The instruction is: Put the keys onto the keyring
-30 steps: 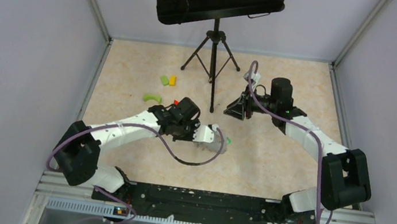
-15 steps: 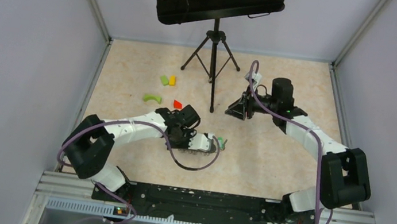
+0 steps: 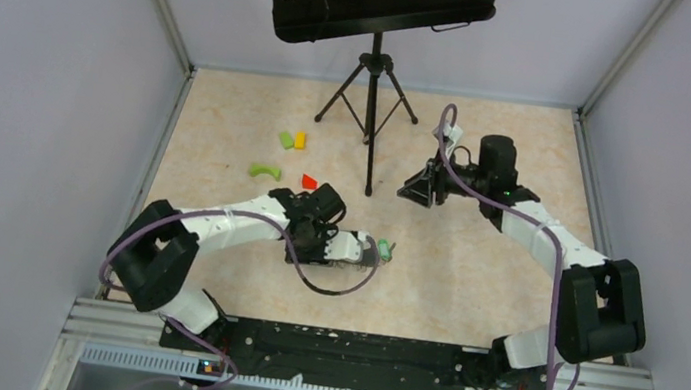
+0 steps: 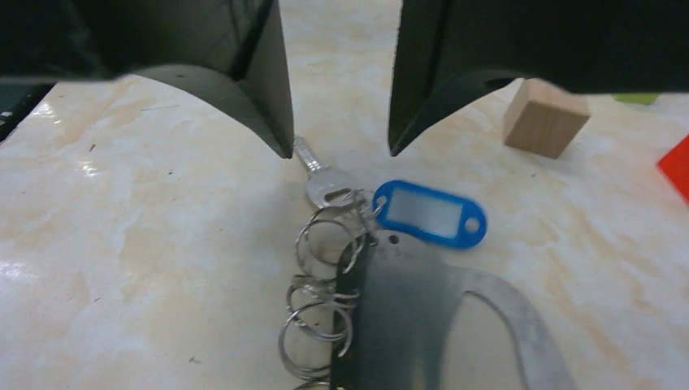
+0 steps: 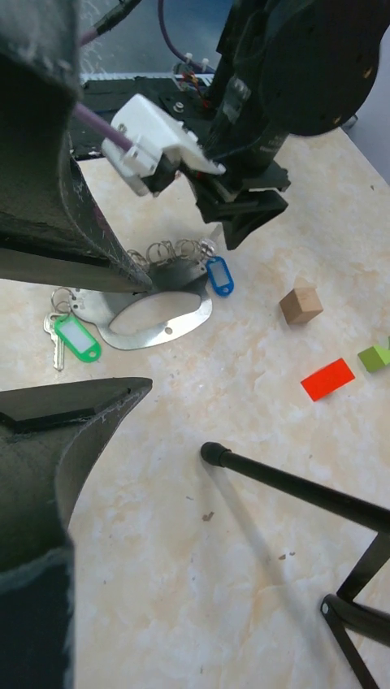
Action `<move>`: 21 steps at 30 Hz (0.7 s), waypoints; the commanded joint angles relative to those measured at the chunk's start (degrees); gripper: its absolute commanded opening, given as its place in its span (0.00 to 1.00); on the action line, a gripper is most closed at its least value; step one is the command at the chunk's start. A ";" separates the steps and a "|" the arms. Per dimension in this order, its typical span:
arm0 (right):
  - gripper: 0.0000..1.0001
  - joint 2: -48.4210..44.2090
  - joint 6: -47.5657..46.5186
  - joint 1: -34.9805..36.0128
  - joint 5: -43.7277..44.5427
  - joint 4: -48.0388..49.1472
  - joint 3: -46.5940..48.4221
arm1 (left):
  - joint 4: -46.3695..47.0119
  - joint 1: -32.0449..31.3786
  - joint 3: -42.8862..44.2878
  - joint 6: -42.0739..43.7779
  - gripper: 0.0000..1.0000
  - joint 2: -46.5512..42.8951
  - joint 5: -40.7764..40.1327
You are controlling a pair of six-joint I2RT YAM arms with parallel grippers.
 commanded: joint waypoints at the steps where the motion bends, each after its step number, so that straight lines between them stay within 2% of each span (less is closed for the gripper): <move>1: 0.44 -3.53 -1.61 -1.75 1.95 -0.25 2.74 | 2.63 3.16 1.44 0.07 0.54 -6.49 0.58; 4: 0.49 -5.98 -2.80 -2.46 5.57 -2.24 3.41 | 6.52 8.40 2.26 0.35 0.61 -9.73 5.68; 7: 0.67 -7.81 -4.94 -2.71 11.57 -6.47 5.32 | 12.75 14.78 1.99 -0.74 0.72 -13.62 11.83; 10: 0.79 -8.18 -7.03 -2.85 18.14 -11.06 7.70 | 22.09 19.78 -0.02 -4.30 0.94 -16.83 15.95; 11: 0.81 -8.06 -7.59 -2.86 19.88 -12.32 8.37 | 25.14 21.37 -0.90 -6.08 0.98 -17.70 16.64; 17: 0.87 -10.05 -7.02 -3.20 28.35 -13.38 5.78 | 43.41 26.99 -7.29 -17.70 0.99 -20.92 20.08; 21: 0.92 -13.28 -6.26 -3.21 29.59 -12.25 2.05 | 52.53 30.00 -11.33 -25.60 0.99 -23.89 22.29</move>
